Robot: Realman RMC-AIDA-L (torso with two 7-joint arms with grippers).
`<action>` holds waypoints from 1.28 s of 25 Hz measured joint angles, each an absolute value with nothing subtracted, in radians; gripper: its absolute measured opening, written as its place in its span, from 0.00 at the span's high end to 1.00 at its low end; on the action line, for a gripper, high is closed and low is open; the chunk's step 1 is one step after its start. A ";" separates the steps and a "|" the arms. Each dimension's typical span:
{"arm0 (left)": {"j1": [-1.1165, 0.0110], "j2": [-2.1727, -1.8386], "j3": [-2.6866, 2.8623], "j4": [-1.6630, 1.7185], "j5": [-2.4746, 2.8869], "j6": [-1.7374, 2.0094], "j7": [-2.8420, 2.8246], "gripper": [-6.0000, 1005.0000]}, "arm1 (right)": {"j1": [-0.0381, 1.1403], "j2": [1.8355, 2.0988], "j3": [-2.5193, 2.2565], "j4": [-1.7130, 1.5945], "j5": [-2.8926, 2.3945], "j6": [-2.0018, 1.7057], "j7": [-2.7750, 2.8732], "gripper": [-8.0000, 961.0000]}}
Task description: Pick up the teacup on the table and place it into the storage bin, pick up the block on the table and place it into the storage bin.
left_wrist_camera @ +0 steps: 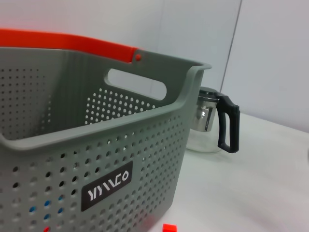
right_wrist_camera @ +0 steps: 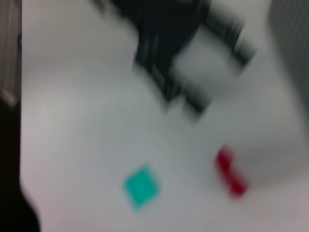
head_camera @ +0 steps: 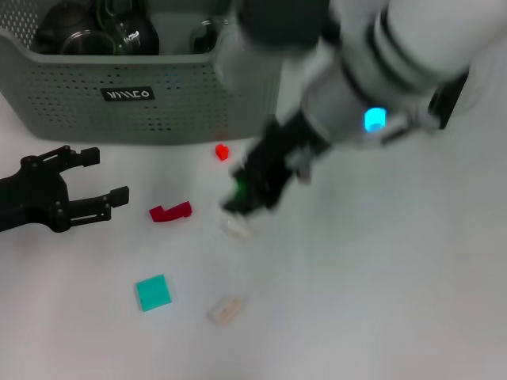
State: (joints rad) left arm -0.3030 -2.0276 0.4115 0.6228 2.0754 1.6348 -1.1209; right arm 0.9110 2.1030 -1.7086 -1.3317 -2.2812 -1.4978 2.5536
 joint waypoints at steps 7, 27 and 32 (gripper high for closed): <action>-0.308 -2.028 0.411 0.621 2.075 1.628 -1.114 0.13 | 1.086 2.107 -1.528 -1.365 -2.375 -1.379 2.522 0.55; -0.312 -2.026 0.397 0.618 2.068 1.628 -1.121 0.13 | 1.209 2.101 -1.507 -0.935 -2.434 -0.885 2.424 0.39; -0.313 -2.025 0.397 0.621 2.067 1.629 -1.122 0.13 | 1.144 2.099 -1.494 -1.093 -2.435 -1.018 2.415 0.25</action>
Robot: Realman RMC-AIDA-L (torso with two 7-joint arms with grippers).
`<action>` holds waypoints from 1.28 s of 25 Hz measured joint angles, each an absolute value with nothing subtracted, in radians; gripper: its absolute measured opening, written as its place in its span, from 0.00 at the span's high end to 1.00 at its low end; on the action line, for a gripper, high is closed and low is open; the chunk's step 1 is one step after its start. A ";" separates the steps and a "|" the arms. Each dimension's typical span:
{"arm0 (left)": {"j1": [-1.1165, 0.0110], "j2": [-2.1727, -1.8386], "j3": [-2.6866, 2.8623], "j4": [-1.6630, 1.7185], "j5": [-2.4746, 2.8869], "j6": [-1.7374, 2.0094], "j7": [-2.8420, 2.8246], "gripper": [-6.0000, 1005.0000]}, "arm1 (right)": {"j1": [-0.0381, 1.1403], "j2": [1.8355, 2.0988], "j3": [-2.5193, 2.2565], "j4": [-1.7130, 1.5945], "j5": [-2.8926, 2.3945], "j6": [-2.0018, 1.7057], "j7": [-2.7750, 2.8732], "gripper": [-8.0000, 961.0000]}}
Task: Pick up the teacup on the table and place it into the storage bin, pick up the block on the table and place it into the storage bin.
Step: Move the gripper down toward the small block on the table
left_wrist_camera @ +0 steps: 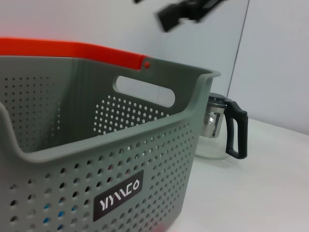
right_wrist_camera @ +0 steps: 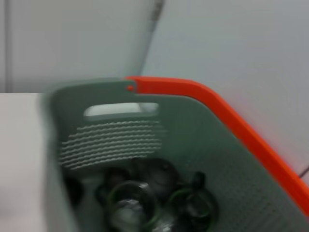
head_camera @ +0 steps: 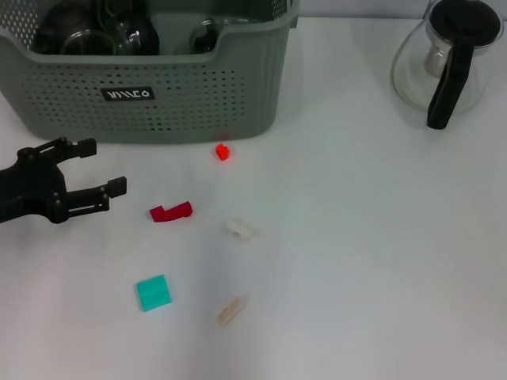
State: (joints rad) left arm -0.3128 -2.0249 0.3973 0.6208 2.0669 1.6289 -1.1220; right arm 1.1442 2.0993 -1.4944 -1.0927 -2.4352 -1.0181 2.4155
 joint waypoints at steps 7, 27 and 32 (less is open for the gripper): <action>-0.313 -2.025 0.397 0.624 2.072 1.627 -1.123 0.13 | 0.959 2.102 -1.507 -1.456 -2.379 -1.458 2.440 0.06; -0.316 -2.030 0.400 0.625 2.072 1.628 -1.118 0.13 | 0.941 2.111 -1.889 -1.023 -2.285 -1.238 2.482 0.10; -0.317 -2.031 0.399 0.626 2.073 1.628 -1.116 0.13 | 0.942 2.113 -1.936 -0.949 -2.229 -1.121 2.451 0.12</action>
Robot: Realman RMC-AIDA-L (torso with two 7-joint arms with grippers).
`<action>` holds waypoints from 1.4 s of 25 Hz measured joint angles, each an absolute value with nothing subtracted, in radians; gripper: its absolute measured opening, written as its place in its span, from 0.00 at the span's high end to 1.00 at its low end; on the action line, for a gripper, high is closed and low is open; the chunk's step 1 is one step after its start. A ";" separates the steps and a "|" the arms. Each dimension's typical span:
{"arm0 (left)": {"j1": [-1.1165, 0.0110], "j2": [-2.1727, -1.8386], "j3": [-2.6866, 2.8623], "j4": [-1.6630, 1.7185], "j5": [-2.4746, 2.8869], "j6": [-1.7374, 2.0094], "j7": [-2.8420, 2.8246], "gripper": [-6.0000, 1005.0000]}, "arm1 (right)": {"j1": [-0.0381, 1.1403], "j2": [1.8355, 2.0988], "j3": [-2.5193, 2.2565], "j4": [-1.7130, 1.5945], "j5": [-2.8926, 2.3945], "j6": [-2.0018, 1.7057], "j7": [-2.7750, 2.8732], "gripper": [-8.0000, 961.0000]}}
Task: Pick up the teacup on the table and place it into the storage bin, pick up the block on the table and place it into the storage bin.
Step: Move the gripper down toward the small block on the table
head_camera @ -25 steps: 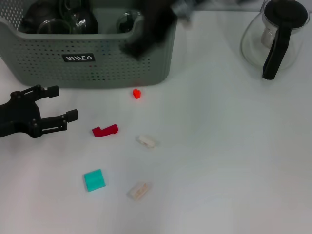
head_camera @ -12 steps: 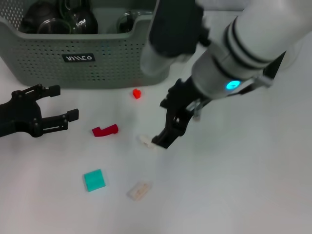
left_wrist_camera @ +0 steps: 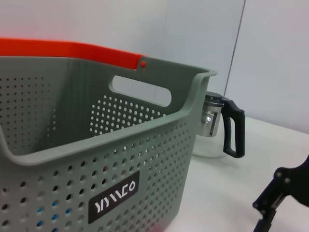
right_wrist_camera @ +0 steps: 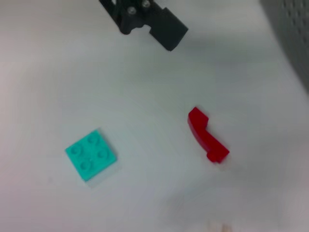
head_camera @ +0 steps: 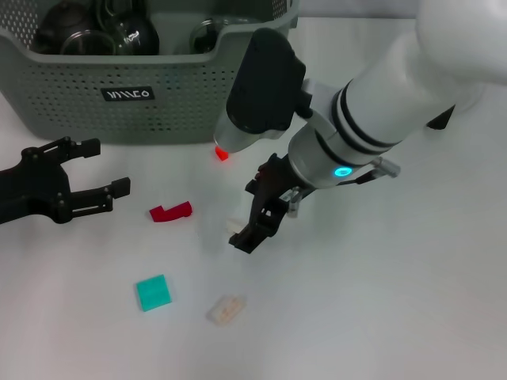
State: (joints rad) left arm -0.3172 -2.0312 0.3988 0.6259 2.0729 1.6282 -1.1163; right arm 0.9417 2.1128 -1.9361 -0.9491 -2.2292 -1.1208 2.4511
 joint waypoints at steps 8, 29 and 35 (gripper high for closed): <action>-0.318 -2.031 0.399 0.626 2.074 1.636 -1.114 0.13 | 0.941 2.118 -2.017 -0.873 -2.147 -0.969 2.415 0.15; -0.318 -2.033 0.407 0.620 2.074 1.628 -1.114 0.13 | 0.940 2.122 -2.052 -0.840 -2.144 -0.925 2.415 0.56; -0.321 -2.031 0.407 0.620 2.074 1.627 -1.114 0.13 | 0.938 2.123 -2.058 -0.839 -2.144 -0.931 2.413 0.60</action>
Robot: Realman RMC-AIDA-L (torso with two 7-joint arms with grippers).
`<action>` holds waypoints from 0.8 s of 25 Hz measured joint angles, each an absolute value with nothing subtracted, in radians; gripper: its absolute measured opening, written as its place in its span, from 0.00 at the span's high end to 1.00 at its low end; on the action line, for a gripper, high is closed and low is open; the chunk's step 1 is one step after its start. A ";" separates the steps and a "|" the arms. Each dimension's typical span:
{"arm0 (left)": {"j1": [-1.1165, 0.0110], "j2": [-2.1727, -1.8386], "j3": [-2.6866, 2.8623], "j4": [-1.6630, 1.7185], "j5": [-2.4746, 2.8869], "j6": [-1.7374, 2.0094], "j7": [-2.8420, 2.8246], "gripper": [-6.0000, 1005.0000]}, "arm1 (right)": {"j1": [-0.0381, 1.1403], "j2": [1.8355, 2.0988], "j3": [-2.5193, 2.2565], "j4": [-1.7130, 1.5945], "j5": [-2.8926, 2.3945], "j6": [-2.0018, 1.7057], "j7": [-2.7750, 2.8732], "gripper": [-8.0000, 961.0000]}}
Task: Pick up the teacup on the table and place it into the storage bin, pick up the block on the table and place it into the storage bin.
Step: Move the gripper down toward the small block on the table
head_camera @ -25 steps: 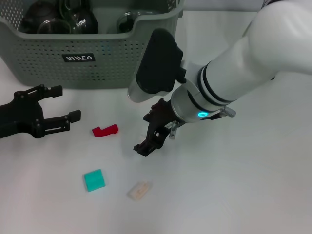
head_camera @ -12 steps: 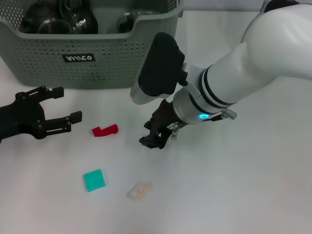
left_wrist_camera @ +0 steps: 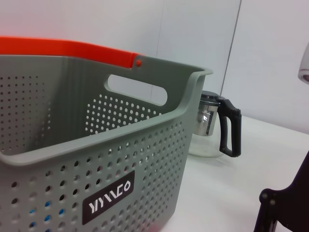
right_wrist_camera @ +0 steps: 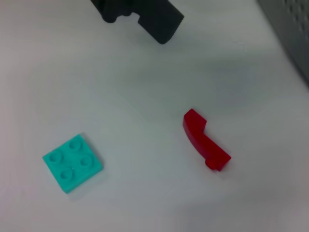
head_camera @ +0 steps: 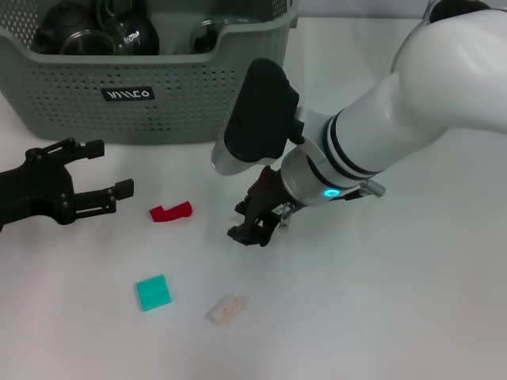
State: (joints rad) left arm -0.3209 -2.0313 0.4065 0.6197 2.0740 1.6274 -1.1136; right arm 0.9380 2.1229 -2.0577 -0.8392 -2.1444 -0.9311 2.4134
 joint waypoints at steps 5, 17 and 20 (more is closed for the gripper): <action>-0.323 -2.031 0.407 0.620 2.074 1.627 -1.114 0.13 | 0.938 2.123 -2.080 -0.839 -2.144 -0.930 2.413 0.62; -0.324 -2.032 0.406 0.620 2.074 1.628 -1.112 0.13 | 0.939 2.125 -2.092 -0.835 -2.147 -0.925 2.417 0.68; -0.321 -2.032 0.404 0.620 2.074 1.628 -1.112 0.13 | 0.933 2.121 -2.092 -0.851 -2.150 -0.922 2.415 0.70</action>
State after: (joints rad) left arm -0.3207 -2.0320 0.4043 0.6197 2.0740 1.6276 -1.1120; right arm 0.9332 2.1214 -2.0923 -0.8505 -2.1504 -0.9225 2.4154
